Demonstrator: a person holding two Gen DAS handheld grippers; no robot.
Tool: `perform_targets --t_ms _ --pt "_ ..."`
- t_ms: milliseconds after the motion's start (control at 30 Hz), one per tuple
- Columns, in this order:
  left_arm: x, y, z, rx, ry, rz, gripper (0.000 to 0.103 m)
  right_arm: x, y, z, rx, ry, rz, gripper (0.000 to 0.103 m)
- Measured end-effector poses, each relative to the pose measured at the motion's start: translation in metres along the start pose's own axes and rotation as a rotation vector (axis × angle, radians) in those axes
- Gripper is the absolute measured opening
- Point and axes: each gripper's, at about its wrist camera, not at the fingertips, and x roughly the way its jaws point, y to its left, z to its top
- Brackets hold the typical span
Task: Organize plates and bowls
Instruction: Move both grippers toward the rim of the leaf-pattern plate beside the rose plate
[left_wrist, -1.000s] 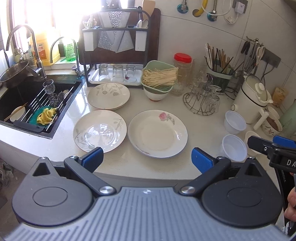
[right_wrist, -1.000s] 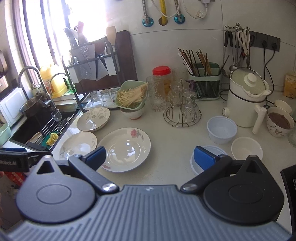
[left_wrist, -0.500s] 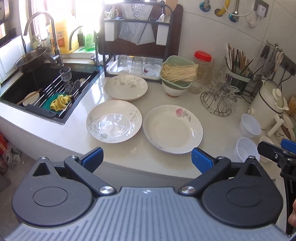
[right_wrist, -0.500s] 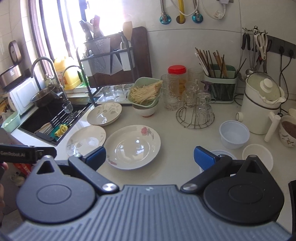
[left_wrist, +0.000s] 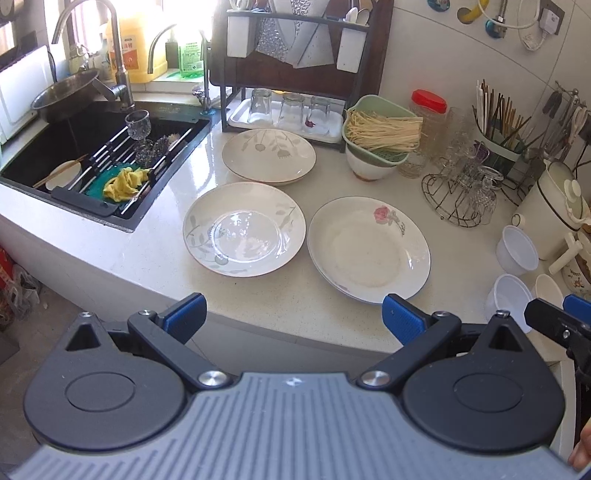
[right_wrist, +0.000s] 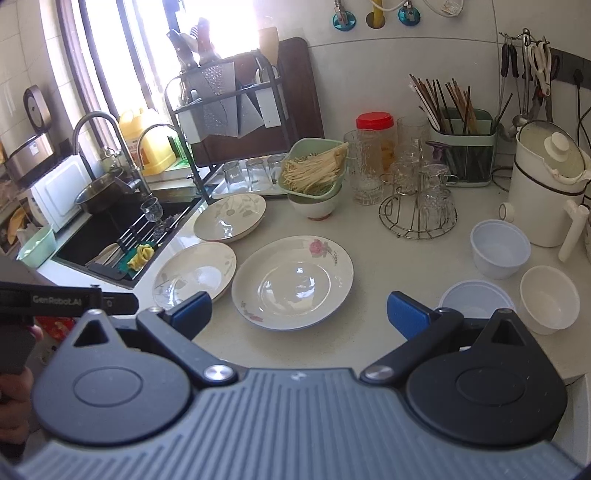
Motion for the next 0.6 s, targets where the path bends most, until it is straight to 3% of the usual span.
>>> perform_targets --t_ms 600 --pt "0.102 0.104 0.093 0.143 0.047 -0.162 0.103 0.100 0.082 0.026 0.102 0.004 -0.056 0.103"
